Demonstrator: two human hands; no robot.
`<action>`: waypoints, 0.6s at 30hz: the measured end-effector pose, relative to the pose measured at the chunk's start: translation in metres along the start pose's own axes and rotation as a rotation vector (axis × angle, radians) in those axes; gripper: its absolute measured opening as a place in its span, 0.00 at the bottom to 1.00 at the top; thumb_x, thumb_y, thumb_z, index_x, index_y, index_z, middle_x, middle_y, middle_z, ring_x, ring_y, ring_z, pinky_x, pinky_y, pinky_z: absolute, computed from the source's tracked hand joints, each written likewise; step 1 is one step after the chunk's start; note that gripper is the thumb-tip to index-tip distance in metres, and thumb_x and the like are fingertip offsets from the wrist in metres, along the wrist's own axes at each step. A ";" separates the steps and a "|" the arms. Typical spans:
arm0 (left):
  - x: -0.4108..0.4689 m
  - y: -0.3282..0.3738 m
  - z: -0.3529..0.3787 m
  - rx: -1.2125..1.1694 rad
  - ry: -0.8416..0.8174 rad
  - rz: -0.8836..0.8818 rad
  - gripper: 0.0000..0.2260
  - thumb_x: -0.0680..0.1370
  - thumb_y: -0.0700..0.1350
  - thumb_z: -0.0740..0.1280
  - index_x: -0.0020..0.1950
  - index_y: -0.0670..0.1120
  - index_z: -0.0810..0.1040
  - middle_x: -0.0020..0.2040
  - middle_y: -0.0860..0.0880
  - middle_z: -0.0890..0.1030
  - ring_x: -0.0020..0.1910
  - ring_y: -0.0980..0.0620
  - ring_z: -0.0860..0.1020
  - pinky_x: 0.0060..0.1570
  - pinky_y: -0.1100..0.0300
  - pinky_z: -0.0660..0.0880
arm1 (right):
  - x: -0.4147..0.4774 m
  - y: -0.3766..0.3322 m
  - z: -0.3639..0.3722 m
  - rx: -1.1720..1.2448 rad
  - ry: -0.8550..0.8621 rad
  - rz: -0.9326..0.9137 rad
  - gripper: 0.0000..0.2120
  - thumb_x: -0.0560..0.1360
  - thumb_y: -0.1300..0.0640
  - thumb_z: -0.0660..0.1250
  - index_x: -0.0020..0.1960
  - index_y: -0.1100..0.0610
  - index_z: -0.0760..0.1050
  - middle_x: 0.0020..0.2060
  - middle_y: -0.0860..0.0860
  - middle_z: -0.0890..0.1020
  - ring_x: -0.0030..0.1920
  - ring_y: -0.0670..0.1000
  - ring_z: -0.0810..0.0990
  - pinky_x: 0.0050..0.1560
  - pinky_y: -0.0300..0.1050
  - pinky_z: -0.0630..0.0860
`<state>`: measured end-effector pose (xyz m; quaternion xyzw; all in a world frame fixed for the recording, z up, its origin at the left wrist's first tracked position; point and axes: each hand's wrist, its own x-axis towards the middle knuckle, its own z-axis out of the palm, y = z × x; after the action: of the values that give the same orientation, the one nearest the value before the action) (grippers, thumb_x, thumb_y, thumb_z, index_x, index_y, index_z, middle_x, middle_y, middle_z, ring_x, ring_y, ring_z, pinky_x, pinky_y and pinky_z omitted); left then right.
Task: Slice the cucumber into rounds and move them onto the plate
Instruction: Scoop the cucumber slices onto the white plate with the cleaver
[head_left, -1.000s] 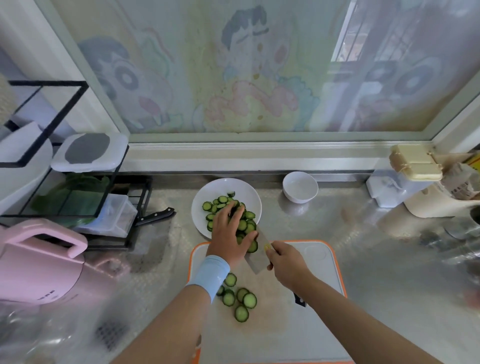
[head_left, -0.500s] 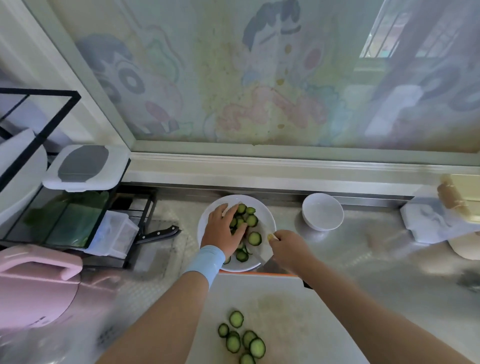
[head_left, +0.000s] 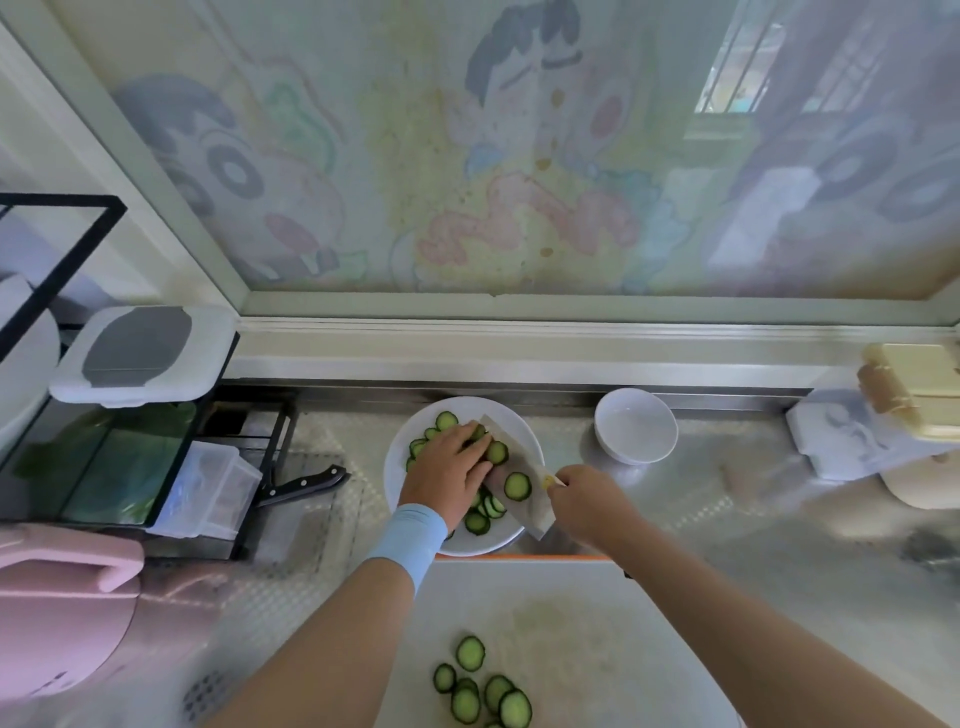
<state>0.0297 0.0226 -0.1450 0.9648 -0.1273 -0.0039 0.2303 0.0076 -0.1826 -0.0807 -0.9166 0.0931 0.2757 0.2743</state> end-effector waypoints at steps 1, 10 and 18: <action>-0.001 -0.002 -0.001 0.012 0.004 -0.038 0.18 0.82 0.50 0.59 0.71 0.50 0.72 0.74 0.51 0.67 0.73 0.47 0.64 0.70 0.52 0.64 | -0.001 0.001 -0.001 0.006 0.005 0.003 0.15 0.80 0.54 0.57 0.36 0.55 0.70 0.33 0.50 0.75 0.36 0.51 0.73 0.33 0.43 0.66; -0.014 0.017 0.003 0.017 0.074 0.386 0.16 0.79 0.52 0.64 0.64 0.48 0.79 0.64 0.48 0.77 0.62 0.46 0.75 0.58 0.53 0.74 | -0.004 -0.006 0.002 0.034 0.006 0.026 0.12 0.79 0.56 0.58 0.37 0.54 0.72 0.35 0.50 0.76 0.39 0.52 0.75 0.34 0.42 0.66; -0.011 0.018 -0.012 0.002 0.067 0.058 0.13 0.77 0.46 0.68 0.61 0.47 0.80 0.59 0.51 0.78 0.59 0.49 0.74 0.57 0.56 0.74 | -0.009 0.000 -0.002 0.027 0.030 0.048 0.15 0.79 0.57 0.57 0.34 0.55 0.67 0.34 0.51 0.73 0.41 0.55 0.73 0.33 0.42 0.64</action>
<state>0.0150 0.0148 -0.1268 0.9604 -0.1476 0.0350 0.2336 0.0012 -0.1839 -0.0747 -0.9143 0.1227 0.2673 0.2784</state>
